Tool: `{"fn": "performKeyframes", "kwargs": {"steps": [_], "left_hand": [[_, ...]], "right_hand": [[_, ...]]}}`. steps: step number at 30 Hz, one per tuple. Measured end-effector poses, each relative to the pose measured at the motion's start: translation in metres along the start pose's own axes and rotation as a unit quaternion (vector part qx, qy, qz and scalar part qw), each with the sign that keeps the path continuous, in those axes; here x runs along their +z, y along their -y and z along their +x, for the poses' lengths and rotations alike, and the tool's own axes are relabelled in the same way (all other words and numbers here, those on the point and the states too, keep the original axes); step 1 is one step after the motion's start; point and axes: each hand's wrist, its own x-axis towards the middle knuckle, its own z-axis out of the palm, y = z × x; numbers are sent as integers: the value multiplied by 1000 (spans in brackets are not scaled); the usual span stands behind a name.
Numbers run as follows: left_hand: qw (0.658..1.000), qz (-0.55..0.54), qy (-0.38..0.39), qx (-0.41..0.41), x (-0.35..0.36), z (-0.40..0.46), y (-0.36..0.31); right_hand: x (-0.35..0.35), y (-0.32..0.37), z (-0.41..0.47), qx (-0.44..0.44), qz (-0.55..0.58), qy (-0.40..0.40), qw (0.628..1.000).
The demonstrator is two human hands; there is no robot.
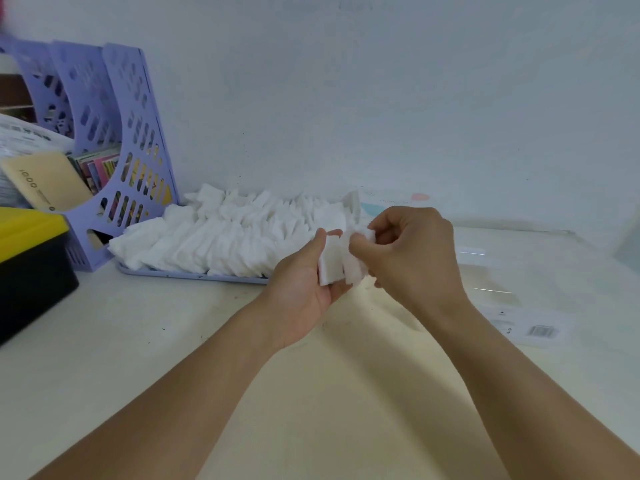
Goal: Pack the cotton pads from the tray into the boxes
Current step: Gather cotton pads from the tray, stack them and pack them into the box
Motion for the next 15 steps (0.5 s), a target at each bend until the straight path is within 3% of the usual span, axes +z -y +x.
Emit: {"fn": "performKeyframes", "kwargs": {"steps": [4, 9, 12, 15], "left_hand": [[998, -5, 63, -30, 8, -10, 0], [986, -127, 86, -67, 8, -14, -6], [984, -123, 105, -78, 9, -15, -6], [979, -134, 119, -98, 6, -13, -5]], "right_hand": [[-2, 1, -1, 71, 105, 129, 984], [-14, -12, 13, 77, 37, 198, 976], [-16, -15, 12, 109, 97, 255, 956], [-19, -13, 12, 116, 158, 246, 949]]}}
